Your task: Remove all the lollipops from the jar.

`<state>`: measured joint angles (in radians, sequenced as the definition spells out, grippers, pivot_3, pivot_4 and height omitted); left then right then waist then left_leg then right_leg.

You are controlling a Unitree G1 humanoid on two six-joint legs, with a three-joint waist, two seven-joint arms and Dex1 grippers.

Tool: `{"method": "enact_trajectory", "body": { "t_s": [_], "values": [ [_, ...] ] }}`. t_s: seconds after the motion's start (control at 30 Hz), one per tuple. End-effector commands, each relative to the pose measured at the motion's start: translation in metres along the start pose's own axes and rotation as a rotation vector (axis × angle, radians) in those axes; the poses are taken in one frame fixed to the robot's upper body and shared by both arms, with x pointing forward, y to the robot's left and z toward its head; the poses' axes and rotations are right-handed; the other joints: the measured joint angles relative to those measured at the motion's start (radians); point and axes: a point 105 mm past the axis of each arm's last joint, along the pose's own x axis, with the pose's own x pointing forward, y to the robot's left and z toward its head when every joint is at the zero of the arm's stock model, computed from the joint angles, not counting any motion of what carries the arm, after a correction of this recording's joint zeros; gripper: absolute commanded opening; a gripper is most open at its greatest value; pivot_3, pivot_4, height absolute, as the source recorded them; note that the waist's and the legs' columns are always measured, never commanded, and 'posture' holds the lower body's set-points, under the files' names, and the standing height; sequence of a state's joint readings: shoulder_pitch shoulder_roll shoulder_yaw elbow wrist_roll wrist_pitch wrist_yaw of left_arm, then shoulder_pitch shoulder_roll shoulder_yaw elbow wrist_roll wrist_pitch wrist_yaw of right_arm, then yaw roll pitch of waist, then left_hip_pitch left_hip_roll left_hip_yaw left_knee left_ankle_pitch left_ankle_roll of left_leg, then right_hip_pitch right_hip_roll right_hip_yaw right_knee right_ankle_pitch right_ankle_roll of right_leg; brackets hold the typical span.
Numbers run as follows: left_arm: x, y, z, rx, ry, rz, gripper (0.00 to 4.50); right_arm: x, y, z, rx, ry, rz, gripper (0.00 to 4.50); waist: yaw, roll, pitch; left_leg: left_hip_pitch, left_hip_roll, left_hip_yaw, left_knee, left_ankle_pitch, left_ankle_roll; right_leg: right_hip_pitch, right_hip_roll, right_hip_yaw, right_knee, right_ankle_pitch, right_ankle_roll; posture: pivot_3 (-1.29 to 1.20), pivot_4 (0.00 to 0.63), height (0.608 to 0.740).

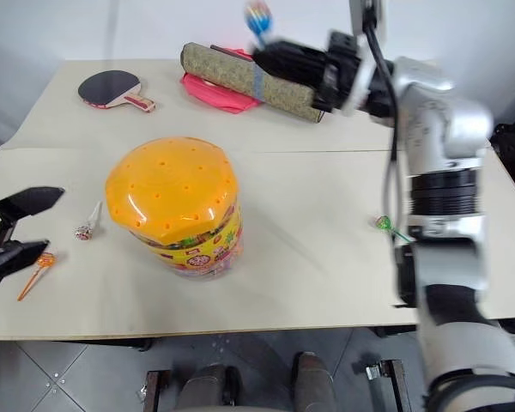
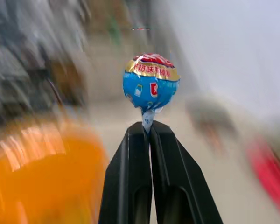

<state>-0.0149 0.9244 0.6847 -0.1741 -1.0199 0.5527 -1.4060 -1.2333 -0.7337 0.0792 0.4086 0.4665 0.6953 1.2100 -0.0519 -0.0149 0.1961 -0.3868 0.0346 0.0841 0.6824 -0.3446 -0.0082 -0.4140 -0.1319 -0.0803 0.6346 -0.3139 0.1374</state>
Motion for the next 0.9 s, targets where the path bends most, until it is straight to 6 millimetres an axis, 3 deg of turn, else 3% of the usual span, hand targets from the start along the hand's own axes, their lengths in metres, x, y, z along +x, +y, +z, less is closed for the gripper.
{"method": "enact_trajectory", "body": {
  "t_s": [0.03, 0.23, 0.33, 0.43, 0.5, 0.57, 0.7, 0.77, 0.9],
  "values": [
    [0.005, -0.012, -0.009, 0.046, 0.071, -0.069, 4.50, -0.033, -0.020, -0.045, 0.015, 0.278, -0.172, 0.02, -0.003, 0.000, 0.000, 0.000, 0.001, 0.001, -0.001, 0.000, 0.000, 0.000, 0.000, 0.000, -0.002, 0.000, 0.000, 0.00, 0.150, 0.740],
    [0.001, -0.012, -0.021, 0.088, 0.099, -0.045, 4.50, -0.095, -0.026, -0.139, -0.044, 0.702, -0.314, 0.02, -0.003, 0.000, 0.000, 0.000, 0.003, 0.008, -0.001, 0.000, 0.000, -0.002, 0.000, 0.001, -0.005, 0.000, 0.000, 0.00, 0.150, 0.740],
    [0.002, -0.011, -0.021, 0.092, 0.097, -0.031, 4.50, -0.112, -0.034, -0.159, -0.047, 0.750, -0.377, 0.02, -0.005, 0.003, 0.002, 0.000, 0.003, 0.011, 0.001, 0.000, 0.000, -0.002, 0.000, 0.002, -0.005, 0.000, 0.000, 0.00, 0.150, 0.740],
    [0.002, -0.009, -0.022, 0.090, 0.103, -0.022, 4.50, -0.142, -0.051, -0.184, -0.089, 0.837, -0.499, 0.02, -0.004, 0.003, 0.002, 0.001, 0.003, 0.011, 0.002, 0.001, 0.001, -0.001, 0.000, 0.003, -0.004, 0.000, 0.000, 0.00, 0.150, 0.740],
    [0.003, -0.008, -0.021, 0.094, 0.107, -0.015, 4.50, -0.149, -0.054, -0.193, -0.044, 0.825, -0.530, 0.02, -0.001, 0.003, 0.002, 0.001, 0.003, 0.011, 0.002, 0.001, 0.001, -0.001, 0.000, 0.003, -0.005, 0.000, 0.000, 0.00, 0.150, 0.740],
    [0.002, -0.007, -0.021, 0.094, 0.114, -0.006, 4.50, -0.150, -0.055, -0.196, -0.006, 0.803, -0.540, 0.02, -0.002, 0.003, 0.002, 0.001, 0.003, 0.011, 0.002, 0.001, 0.001, -0.001, 0.000, 0.003, -0.005, 0.000, 0.000, 0.00, 0.150, 0.740],
    [-0.002, 0.000, -0.028, 0.083, 0.201, 0.067, 4.50, -0.140, -0.052, -0.184, 0.040, 0.673, -0.489, 1.00, -0.003, 0.003, 0.002, 0.001, 0.003, 0.010, 0.002, 0.001, 0.001, -0.001, 0.000, 0.003, -0.004, 0.000, 0.000, 0.00, 0.150, 0.740],
    [-0.005, 0.003, -0.030, 0.107, 0.221, 0.104, 4.50, -0.135, -0.050, -0.167, -0.020, 0.591, -0.437, 1.66, -0.004, 0.003, 0.002, 0.001, 0.003, 0.010, 0.002, 0.001, 0.001, -0.001, 0.000, 0.003, -0.005, 0.000, 0.000, 0.00, 0.150, 0.740],
    [-0.018, 0.016, -0.039, 0.156, 0.287, 0.231, 4.50, -0.111, -0.035, -0.104, -0.203, 0.188, -0.276, 3.03, -0.004, 0.004, 0.002, 0.001, 0.003, 0.011, 0.002, 0.001, 0.001, -0.001, 0.000, 0.003, -0.005, 0.000, 0.000, 0.00, 0.150, 0.740]
  ]
}}
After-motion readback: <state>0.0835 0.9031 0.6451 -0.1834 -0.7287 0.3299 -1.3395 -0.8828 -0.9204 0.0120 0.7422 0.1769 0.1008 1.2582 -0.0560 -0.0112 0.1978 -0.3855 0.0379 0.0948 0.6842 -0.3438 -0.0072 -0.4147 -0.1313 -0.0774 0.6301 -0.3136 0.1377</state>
